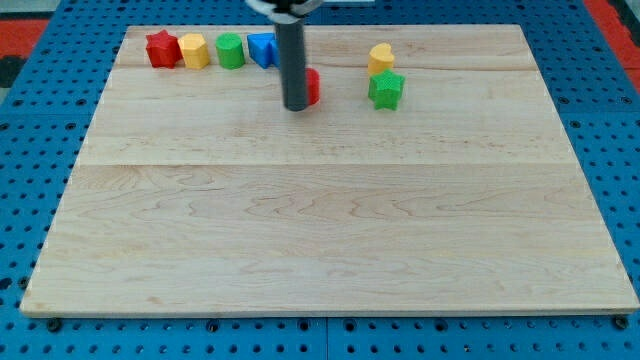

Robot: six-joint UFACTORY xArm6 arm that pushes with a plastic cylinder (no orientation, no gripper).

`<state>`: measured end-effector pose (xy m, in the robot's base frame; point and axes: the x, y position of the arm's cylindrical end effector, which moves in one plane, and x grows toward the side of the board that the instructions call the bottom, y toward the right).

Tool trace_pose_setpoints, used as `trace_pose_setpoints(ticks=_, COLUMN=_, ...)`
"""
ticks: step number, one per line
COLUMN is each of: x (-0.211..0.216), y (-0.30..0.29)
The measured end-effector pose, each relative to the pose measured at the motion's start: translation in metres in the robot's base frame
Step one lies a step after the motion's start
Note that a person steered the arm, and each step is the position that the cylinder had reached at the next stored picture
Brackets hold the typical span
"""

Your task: Move the green star towards the yellow heart

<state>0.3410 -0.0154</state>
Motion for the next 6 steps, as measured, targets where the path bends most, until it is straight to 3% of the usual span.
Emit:
trace_pose_setpoints(ticks=1, x=-0.018, y=0.03)
trace_pose_setpoints(ticks=3, x=-0.063, y=0.038)
trace_pose_setpoints(ticks=6, x=-0.042, y=0.054)
